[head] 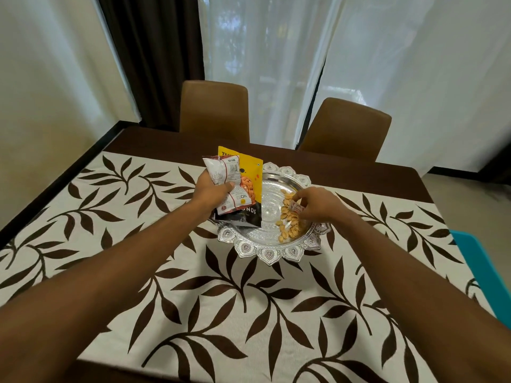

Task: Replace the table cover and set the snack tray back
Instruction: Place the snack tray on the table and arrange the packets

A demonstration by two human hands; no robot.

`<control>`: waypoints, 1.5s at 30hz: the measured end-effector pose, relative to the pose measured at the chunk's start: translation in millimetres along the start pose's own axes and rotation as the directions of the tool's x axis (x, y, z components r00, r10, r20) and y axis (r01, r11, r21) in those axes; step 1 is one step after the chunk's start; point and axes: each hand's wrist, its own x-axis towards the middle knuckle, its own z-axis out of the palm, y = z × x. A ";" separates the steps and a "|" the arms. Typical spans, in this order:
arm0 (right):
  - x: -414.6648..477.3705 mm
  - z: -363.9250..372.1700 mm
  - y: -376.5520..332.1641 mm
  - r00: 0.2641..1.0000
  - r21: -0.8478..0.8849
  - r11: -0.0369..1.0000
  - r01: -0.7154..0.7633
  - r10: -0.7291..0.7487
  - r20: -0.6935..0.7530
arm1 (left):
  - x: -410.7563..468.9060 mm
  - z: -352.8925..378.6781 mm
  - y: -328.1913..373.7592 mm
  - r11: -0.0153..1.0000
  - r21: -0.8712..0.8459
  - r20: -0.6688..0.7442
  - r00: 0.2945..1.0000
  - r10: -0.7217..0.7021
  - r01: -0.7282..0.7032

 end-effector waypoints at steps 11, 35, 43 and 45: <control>4.2 1.5 -25.8 0.921 0.275 0.957 0.091 0.024 -0.388 | 0.5 -4.0 -4.1 1.000 -0.018 0.003 1.000 -0.008 0.008; 31.4 35.0 -50.6 0.975 0.317 0.945 0.082 -0.010 -0.222 | 0.3 16.5 8.4 0.234 0.844 0.283 0.771 0.571 -0.483; 33.5 11.4 -19.9 0.959 0.037 0.984 0.174 -0.161 -0.234 | -23.0 74.1 -14.8 0.046 0.889 0.443 0.881 0.168 -0.456; 33.0 17.0 -19.4 0.961 -0.069 0.967 0.247 -0.253 -0.108 | -23.9 76.6 -23.7 -0.045 0.888 0.459 0.877 0.143 -0.457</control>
